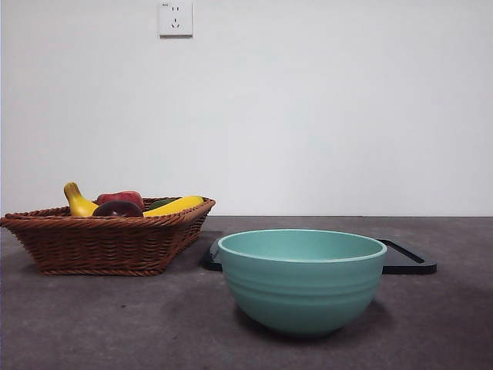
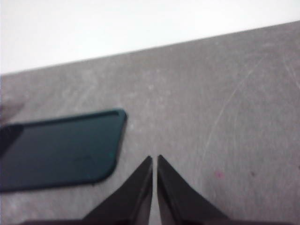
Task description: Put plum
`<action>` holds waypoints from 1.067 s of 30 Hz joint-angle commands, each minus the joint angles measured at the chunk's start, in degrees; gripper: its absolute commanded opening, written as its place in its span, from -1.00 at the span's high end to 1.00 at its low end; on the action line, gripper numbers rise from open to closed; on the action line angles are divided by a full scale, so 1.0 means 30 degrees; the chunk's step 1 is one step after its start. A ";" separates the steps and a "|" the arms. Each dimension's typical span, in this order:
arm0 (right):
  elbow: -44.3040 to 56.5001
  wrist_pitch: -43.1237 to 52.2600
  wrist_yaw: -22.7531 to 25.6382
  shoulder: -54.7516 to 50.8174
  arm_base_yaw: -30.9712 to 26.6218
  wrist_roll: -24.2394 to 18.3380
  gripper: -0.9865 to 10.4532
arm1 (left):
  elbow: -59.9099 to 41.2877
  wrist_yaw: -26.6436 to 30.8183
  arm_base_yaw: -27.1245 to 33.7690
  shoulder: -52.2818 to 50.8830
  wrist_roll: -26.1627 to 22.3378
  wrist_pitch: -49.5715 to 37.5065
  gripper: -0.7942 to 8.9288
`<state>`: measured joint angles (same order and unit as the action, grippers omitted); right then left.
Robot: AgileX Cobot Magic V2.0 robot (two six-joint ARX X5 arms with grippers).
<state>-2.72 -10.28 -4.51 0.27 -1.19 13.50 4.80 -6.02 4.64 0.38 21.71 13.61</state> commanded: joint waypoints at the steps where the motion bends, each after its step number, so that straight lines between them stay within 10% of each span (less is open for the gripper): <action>1: -0.1209 0.0248 -0.0036 0.0022 -0.0029 0.0510 0.82 | 0.1617 0.0000 0.0036 0.0233 0.0648 0.0430 0.82; 15: -0.8393 -0.4167 -0.1457 0.4736 -0.0022 0.0138 0.82 | 0.8080 -0.3796 0.0036 0.5610 -0.2157 0.4255 0.82; 32: -1.9001 -1.3398 -0.6492 1.5030 0.0852 -0.4029 0.82 | 1.6961 -0.7045 -0.1880 1.4549 -0.6761 1.1446 0.82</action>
<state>-58.76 -50.76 -23.84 45.28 1.32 3.20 54.63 -26.96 -1.04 43.99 3.44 48.31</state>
